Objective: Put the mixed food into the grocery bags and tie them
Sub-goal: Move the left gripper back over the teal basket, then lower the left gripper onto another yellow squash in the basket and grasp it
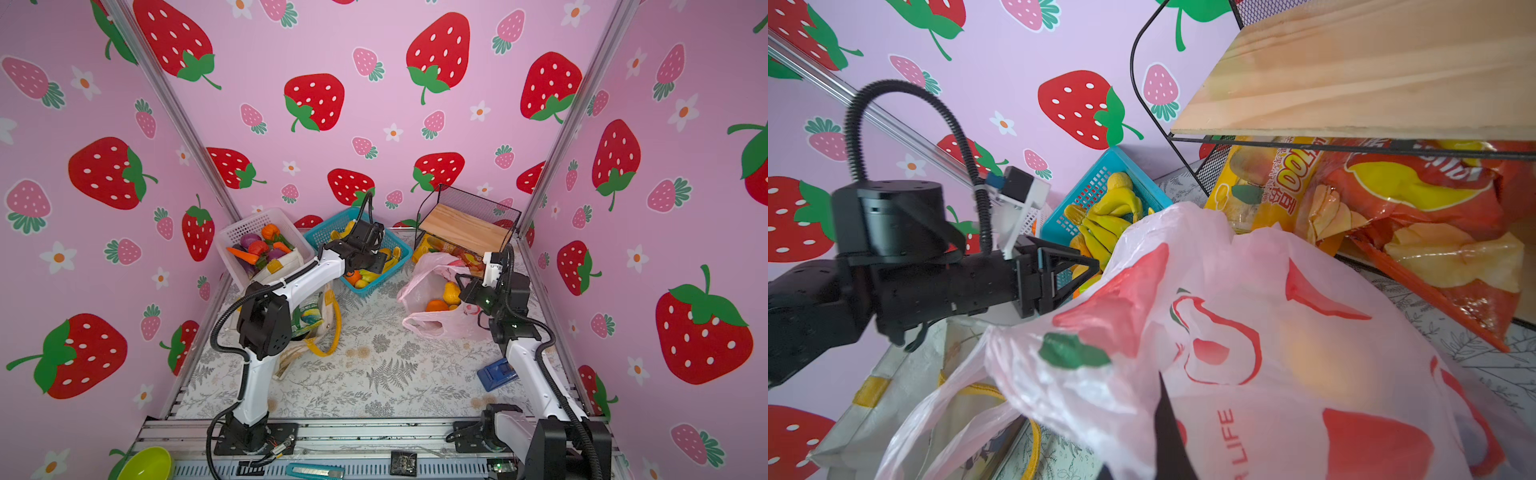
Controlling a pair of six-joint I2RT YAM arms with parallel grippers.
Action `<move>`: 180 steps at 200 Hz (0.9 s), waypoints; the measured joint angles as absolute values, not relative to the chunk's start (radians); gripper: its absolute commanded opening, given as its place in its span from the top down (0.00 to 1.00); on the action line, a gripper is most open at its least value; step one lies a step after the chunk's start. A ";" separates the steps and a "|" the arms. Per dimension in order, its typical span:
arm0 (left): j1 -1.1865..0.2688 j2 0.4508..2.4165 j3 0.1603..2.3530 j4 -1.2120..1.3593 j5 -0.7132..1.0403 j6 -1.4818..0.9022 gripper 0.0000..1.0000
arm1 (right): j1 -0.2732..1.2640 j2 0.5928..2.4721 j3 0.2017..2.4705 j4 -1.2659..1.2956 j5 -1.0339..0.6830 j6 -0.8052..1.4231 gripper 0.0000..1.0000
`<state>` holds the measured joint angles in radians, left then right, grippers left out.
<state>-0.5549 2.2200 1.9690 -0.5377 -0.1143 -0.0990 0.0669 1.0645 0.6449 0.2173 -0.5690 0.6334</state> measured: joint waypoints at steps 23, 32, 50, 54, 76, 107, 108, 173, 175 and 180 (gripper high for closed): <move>-0.534 2.336 2.095 -0.571 -0.080 -0.102 0.39 | 0.067 1.065 0.645 0.217 -0.569 0.633 1.00; -0.527 2.380 2.153 -0.590 -0.071 -0.102 0.39 | 0.067 1.065 0.645 0.217 -0.569 0.632 1.00; -0.517 2.460 2.264 -0.619 -0.052 -0.102 0.39 | 0.067 1.065 0.645 0.217 -0.569 0.631 1.00; -0.516 2.473 2.283 -0.626 -0.049 -0.102 0.39 | 0.067 1.065 0.645 0.217 -0.569 0.631 1.00; -0.512 2.523 2.342 -0.642 -0.035 -0.102 0.38 | 0.067 1.065 0.645 0.217 -0.569 0.631 1.00; -0.509 2.569 2.402 -0.659 -0.021 -0.102 0.35 | 0.067 1.065 0.645 0.217 -0.569 0.631 1.00; -0.509 2.571 2.403 -0.660 -0.021 -0.102 0.35 | 0.067 1.065 0.645 0.217 -0.569 0.631 1.00; -0.497 2.655 2.533 -0.664 -0.007 -0.097 0.28 | 0.067 1.065 0.644 0.218 -0.569 0.631 1.00; -0.497 2.659 2.540 -0.664 -0.007 -0.096 0.28 | 0.067 1.065 0.644 0.218 -0.569 0.631 1.00; -0.496 2.667 2.551 -0.664 -0.008 -0.094 0.27 | 0.067 1.065 0.644 0.217 -0.569 0.631 1.00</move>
<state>-0.4961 2.6667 2.5507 -0.6636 -0.0082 -0.0940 0.0669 1.0645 0.6441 0.2173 -0.5694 0.6308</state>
